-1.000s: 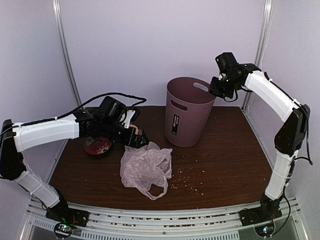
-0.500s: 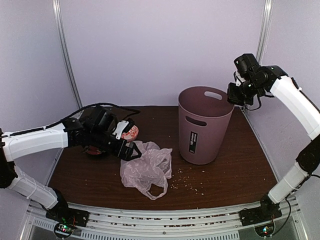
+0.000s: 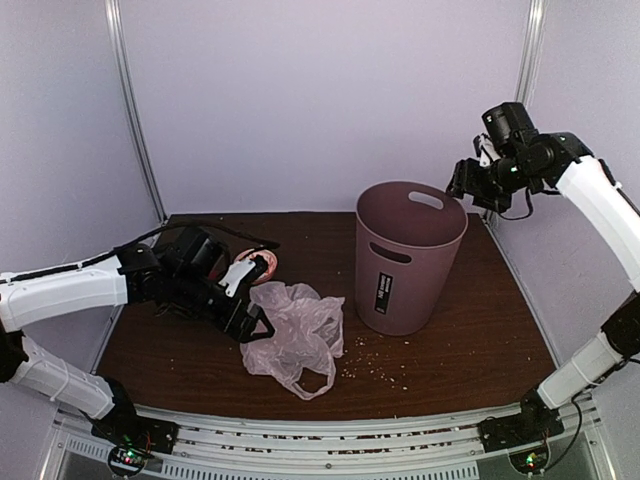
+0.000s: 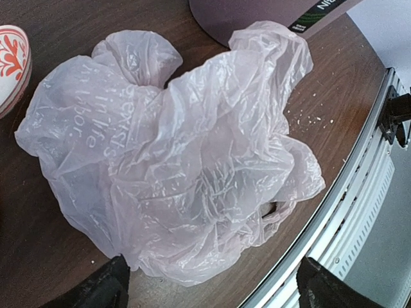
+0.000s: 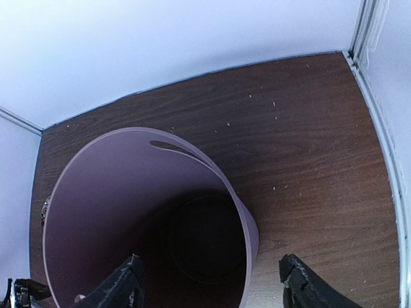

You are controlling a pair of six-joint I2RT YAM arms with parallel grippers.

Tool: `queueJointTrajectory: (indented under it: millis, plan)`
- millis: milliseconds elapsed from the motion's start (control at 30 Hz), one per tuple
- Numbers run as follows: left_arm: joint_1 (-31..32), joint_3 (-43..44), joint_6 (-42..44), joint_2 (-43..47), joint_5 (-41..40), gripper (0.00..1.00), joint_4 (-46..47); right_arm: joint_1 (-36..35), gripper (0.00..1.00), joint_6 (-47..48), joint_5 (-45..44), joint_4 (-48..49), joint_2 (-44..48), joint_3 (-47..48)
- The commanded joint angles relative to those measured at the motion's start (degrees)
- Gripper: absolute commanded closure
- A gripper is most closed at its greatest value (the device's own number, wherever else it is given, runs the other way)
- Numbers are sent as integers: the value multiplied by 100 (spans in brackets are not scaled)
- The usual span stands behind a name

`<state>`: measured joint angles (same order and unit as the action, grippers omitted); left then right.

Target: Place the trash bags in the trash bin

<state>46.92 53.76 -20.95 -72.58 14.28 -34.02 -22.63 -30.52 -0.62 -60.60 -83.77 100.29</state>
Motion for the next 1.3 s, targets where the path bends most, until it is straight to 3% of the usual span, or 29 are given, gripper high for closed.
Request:
queueJointTrajectory:
  millis: [0,133,267,533,767,1267]
  plan:
    - [116,26,46,-51,-82,7,-87,-8,23,53,100,-162,669,247]
    - [119,90,-36,-114,-314,6,-69,-13,24,357,822,439,1341,-424]
    - [121,898,-34,-608,-581,6,4,-11,26,472,1437,997,1923,-1322]
    - [124,2023,-337,-1753,-208,8,855,-13,31,356,2278,1730,2859,-2173]
    - [196,2677,-739,-2745,87,11,1675,-12,34,662,2430,1396,3072,-2434]
    - [691,4964,-871,-5027,339,12,2069,-9,36,557,2528,1646,3112,-2472]
